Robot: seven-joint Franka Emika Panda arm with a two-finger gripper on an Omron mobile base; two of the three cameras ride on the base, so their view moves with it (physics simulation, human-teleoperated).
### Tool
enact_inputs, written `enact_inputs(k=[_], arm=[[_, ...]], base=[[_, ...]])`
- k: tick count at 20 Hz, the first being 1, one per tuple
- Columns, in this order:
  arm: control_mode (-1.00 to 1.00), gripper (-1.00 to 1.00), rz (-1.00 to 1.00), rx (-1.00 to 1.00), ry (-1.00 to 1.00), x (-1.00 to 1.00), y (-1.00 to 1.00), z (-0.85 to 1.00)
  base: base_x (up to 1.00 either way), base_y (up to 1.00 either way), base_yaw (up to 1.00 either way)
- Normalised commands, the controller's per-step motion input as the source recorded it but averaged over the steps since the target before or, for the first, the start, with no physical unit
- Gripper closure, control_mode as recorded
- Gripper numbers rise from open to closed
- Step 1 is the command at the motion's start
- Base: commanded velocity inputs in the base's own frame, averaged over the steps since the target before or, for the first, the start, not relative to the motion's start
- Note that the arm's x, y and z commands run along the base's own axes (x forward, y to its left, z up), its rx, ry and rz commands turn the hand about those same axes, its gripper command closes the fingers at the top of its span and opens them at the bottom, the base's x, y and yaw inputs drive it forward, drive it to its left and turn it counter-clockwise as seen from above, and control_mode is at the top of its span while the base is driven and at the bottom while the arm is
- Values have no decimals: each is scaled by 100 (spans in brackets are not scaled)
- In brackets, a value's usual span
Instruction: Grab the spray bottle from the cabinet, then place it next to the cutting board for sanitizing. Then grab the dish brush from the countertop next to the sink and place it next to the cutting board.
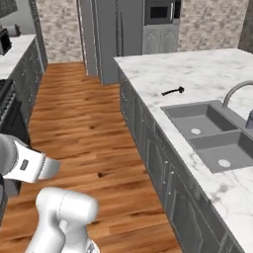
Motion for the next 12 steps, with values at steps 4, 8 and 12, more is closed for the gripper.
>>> enact_inputs(k=[4,8,12], arm=[[100,-100,0,0,0,0,0,0],[100,-100,0,0,0,0,0,0],[100,-100,0,0,0,0,0,0]], base=[[96,-27,-14],[100,-26,-4],[99,0,-15]])
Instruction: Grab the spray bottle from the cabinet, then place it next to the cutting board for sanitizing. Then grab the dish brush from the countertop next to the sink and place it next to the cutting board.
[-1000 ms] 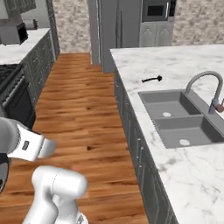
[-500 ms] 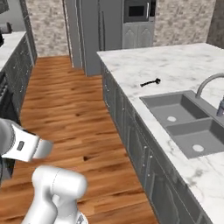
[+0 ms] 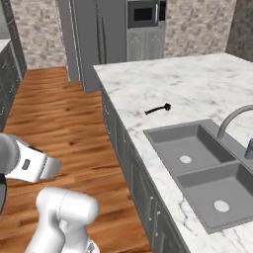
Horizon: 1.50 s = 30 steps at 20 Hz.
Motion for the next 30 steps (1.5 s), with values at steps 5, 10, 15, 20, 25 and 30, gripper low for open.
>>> enact_inputs(k=[5,10,15,20,25,30], arm=[[100,-100,0,0,0,0,0,0],[100,-100,0,0,0,0,0,0],[100,-100,0,0,0,0,0,0],[100,-100,0,0,0,0,0,0],[100,-100,0,0,0,0,0,0],[100,-100,0,0,0,0,0,0]], base=[[79,24,-28],[45,50,-43],[29,68,-51],[1,75,-52],[6,90,-43],[11,83,-39]])
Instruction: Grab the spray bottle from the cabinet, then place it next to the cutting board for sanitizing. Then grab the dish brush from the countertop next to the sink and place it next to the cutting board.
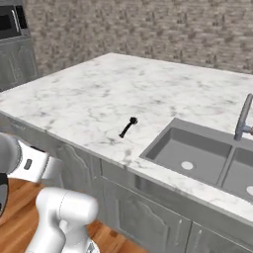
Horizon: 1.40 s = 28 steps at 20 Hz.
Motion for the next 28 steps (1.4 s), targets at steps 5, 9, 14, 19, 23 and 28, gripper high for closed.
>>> enact_inputs(k=[5,9,14,19,23,28], arm=[[100,-100,0,0,0,0,0,0],[100,-100,0,0,0,0,0,0],[100,-100,0,0,0,0,0,0],[100,-100,0,0,0,0,0,0],[100,-100,0,0,0,0,0,0],[100,-100,0,0,0,0,0,0]], base=[[31,22,-32],[22,-31,-19],[4,-3,-6],[27,29,-7],[64,23,-9],[75,23,-7]])
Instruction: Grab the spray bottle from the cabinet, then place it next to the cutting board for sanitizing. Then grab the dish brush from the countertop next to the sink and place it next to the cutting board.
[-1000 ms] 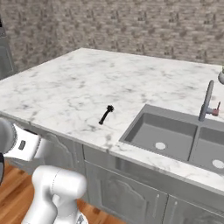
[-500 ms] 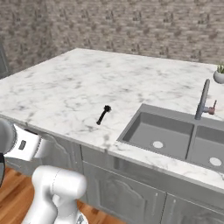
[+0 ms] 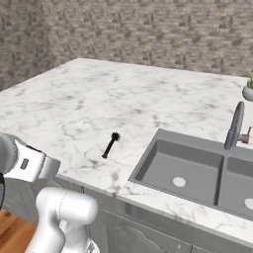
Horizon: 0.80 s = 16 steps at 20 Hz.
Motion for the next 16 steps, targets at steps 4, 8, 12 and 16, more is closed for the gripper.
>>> enact_inputs(k=[4,8,12,16], arm=[[100,-100,0,0,0,0,0,0],[100,-100,0,0,0,0,0,0],[100,-100,0,0,0,0,0,0],[100,-100,0,0,0,0,0,0]], base=[[45,22,-6],[34,25,-5],[13,14,-13],[0,10,-23]])
